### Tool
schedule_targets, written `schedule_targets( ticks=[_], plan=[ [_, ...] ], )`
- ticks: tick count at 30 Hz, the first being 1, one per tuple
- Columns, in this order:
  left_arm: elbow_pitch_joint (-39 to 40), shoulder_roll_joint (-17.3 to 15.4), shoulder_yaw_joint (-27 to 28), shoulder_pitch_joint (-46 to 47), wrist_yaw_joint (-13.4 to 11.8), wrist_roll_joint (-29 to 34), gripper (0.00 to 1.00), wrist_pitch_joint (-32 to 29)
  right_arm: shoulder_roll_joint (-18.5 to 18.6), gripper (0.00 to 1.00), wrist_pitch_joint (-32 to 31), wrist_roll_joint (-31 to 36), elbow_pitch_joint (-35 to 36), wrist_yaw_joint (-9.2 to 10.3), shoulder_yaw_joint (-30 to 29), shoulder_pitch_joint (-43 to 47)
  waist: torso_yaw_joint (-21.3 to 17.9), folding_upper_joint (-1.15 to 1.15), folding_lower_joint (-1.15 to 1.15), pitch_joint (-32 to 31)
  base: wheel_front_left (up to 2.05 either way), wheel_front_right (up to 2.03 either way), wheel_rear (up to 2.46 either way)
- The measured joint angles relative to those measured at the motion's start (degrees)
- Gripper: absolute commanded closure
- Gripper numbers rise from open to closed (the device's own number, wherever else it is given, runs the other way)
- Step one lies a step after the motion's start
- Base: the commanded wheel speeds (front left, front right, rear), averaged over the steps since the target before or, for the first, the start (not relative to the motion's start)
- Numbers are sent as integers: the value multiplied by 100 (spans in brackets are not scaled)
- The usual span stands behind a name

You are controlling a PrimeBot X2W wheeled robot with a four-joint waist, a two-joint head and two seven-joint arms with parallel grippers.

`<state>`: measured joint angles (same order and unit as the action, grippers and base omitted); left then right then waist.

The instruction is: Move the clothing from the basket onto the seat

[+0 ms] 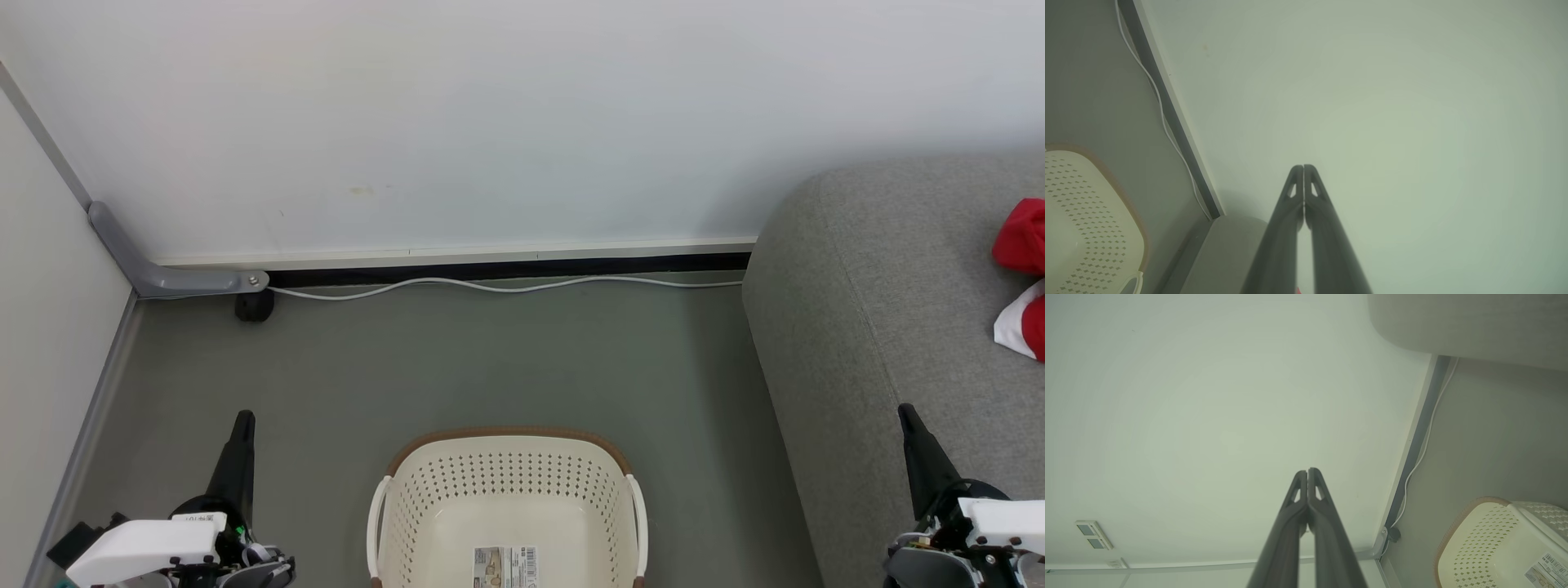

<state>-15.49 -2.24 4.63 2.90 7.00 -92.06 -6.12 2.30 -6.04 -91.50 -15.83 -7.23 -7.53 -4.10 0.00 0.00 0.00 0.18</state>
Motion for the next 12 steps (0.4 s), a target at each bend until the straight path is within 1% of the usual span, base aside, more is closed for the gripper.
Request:
schedule_targets(
  ticks=[12],
  plan=[
    [0,0,1,0,0,0,100,-1,0,100,0,0,1,0,0,0,0,0,0,0,0,0,0]
  ],
)
